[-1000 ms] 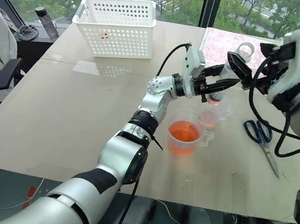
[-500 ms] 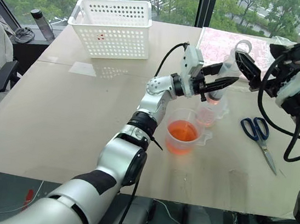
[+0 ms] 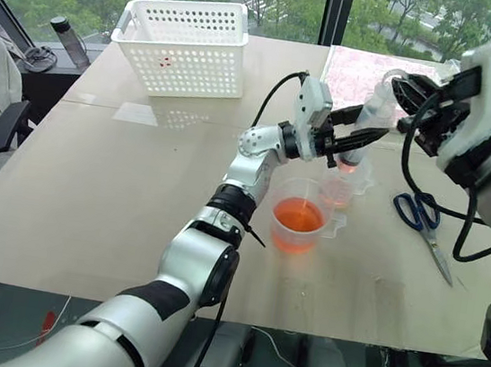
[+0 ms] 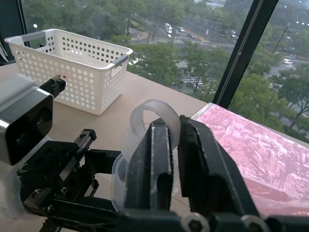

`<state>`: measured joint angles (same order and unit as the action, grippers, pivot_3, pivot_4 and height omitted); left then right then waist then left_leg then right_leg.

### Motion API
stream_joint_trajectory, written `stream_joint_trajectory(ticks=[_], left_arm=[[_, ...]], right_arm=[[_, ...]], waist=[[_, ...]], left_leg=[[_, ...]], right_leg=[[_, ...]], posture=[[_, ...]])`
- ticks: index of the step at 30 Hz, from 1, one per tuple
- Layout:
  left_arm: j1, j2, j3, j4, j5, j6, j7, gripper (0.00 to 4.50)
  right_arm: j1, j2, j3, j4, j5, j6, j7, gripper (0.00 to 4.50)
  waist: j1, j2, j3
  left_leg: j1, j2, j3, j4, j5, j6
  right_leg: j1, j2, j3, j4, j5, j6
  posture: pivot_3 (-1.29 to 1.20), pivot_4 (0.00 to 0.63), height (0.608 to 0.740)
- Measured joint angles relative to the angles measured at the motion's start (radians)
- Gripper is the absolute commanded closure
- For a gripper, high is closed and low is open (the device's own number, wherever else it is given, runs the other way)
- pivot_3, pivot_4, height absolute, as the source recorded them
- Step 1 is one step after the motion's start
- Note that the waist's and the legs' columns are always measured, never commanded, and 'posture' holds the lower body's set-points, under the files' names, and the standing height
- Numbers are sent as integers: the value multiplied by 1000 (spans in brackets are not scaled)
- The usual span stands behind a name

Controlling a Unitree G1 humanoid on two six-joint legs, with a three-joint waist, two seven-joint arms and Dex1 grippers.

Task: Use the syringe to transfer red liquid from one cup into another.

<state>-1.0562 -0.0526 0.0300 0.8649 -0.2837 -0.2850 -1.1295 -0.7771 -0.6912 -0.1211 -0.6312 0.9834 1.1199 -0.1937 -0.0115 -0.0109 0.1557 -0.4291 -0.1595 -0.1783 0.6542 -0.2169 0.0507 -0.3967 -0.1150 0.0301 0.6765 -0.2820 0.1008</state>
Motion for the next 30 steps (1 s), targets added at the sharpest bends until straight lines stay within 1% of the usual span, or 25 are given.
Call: stream_joint_trajectory(ticks=[9, 17, 19, 24, 28, 30], left_arm=[[17, 3, 1, -17, -1, 37, 0, 3030], [26, -1, 0, -17, 4, 84, 2, 3030], [32, -1, 0, -17, 8, 88, 2, 3030], [40, 0, 0, -16, 11, 97, 1, 3030], [40, 0, 0, -15, 18, 103, 0, 3030], [40, 1, 0, -15, 19, 105, -4, 3030]], right_arm=[[4, -14, 89, -11, -138, -7, 114, 4481], [144, 54, 100, -38, -271, -83, 160, 4481], [175, 87, 101, -38, -299, -109, 166, 4481], [219, 133, 103, -37, -365, -151, 197, 4481], [245, 148, 103, -36, -406, -185, 228, 4481], [257, 149, 94, -33, -412, -206, 254, 3734]], waist=[[0, 2, -5], [2, 4, -12], [1, 5, -15], [3, 7, -17], [3, 7, -17], [3, 7, -17]], left_leg=[[0, 0, 0, 0, 0, 0], [1, -1, 0, 0, 0, 0], [3, -1, 0, 0, 0, 0], [8, -2, 0, -1, 0, 0], [8, -2, 0, -1, 0, 0], [9, -2, 0, -1, 0, 0]], right_leg=[[0, 0, -1, 1, 0, 0], [1, 0, -1, 1, 0, 0], [1, 0, -1, 1, 0, 0], [6, 2, -1, 1, 0, 0], [6, 2, -1, 1, 0, 0], [7, 2, -1, 1, 0, 0]], posture=[[0, 150, 740], [0, 150, 740], [0, 150, 740], [0, 150, 740], [0, 150, 740], [0, 150, 740]])
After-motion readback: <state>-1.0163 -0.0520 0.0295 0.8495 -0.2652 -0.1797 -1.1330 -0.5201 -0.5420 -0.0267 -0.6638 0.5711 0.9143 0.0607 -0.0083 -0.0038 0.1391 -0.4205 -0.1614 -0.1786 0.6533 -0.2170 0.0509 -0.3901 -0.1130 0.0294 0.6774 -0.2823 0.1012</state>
